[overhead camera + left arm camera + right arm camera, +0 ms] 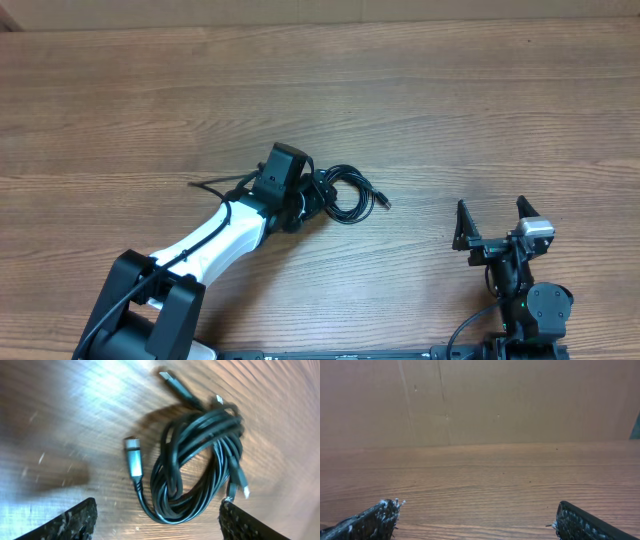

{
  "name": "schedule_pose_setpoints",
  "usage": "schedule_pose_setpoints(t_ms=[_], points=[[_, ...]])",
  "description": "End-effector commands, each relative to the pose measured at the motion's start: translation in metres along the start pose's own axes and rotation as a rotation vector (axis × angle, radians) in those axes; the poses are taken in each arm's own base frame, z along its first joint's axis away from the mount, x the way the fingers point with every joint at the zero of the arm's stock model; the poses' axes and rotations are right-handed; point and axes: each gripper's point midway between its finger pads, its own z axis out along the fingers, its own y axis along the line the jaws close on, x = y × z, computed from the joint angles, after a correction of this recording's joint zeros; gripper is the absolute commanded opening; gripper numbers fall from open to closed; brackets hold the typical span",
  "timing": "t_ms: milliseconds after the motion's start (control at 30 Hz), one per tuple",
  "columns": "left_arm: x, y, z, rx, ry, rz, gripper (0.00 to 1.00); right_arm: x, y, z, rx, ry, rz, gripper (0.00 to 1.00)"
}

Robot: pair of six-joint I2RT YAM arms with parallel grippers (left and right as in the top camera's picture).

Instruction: Untangle cables

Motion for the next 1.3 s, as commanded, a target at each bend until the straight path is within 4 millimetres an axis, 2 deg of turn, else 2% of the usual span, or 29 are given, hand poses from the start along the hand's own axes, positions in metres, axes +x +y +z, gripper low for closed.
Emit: schedule_pose_setpoints(t_ms=[0, 167, 233, 400, 533, 567, 600, 667, 767, 833, 900, 967, 1167, 1267], points=[[-0.009, -0.014, -0.007, 0.035, -0.046, 0.405, 0.77, 0.002, -0.002, 0.000, 0.009, -0.004, 0.002, 1.00], [-0.027, -0.002, -0.008, -0.055, -0.138, 0.417, 0.63, 0.002, -0.002, 0.000, 0.009, -0.004, 0.002, 1.00], [-0.027, -0.003, -0.008, -0.052, -0.140, 0.395, 0.59, 0.002, -0.002, 0.000, 0.009, -0.004, 0.002, 1.00], [-0.028, 0.000, -0.003, -0.054, -0.137, 0.326, 0.57, 0.002, -0.002, 0.000, 0.009, -0.004, 0.002, 1.00], [-0.027, 0.006, 0.010, -0.062, -0.122, 0.257, 0.49, 0.002, -0.002, 0.000, 0.009, -0.004, 0.002, 1.00], [-0.027, 0.008, 0.014, -0.065, -0.119, 0.236, 0.45, 0.002, -0.002, 0.000, 0.009, -0.004, 0.002, 1.00], [-0.026, 0.011, 0.019, -0.070, -0.113, 0.215, 0.36, 0.002, -0.002, 0.000, 0.009, -0.004, 0.002, 1.00], [-0.024, 0.015, 0.025, -0.079, -0.102, 0.197, 0.04, 0.002, -0.002, 0.000, 0.009, -0.004, 0.002, 1.00], [-0.024, 0.017, 0.026, -0.085, -0.098, 0.207, 0.04, 0.002, -0.002, 0.000, 0.009, -0.004, 0.002, 1.00], [-0.030, 0.010, 0.024, -0.063, -0.119, 0.279, 0.04, 0.002, -0.002, 0.000, 0.009, -0.004, 0.002, 1.00], [-0.035, 0.001, 0.017, -0.038, -0.130, 0.318, 0.04, 0.002, -0.002, 0.000, 0.009, -0.004, 0.002, 1.00], [-0.036, -0.017, 0.003, 0.021, -0.129, 0.385, 0.04, 0.002, -0.002, 0.000, 0.009, -0.004, 0.002, 1.00], [-0.044, -0.058, -0.059, 0.133, -0.220, 0.506, 0.04, 0.002, -0.002, 0.000, 0.009, -0.004, 0.002, 1.00], [-0.040, -0.065, -0.085, 0.158, -0.247, 0.513, 0.04, 0.002, -0.002, 0.000, 0.009, -0.004, 0.002, 1.00]])
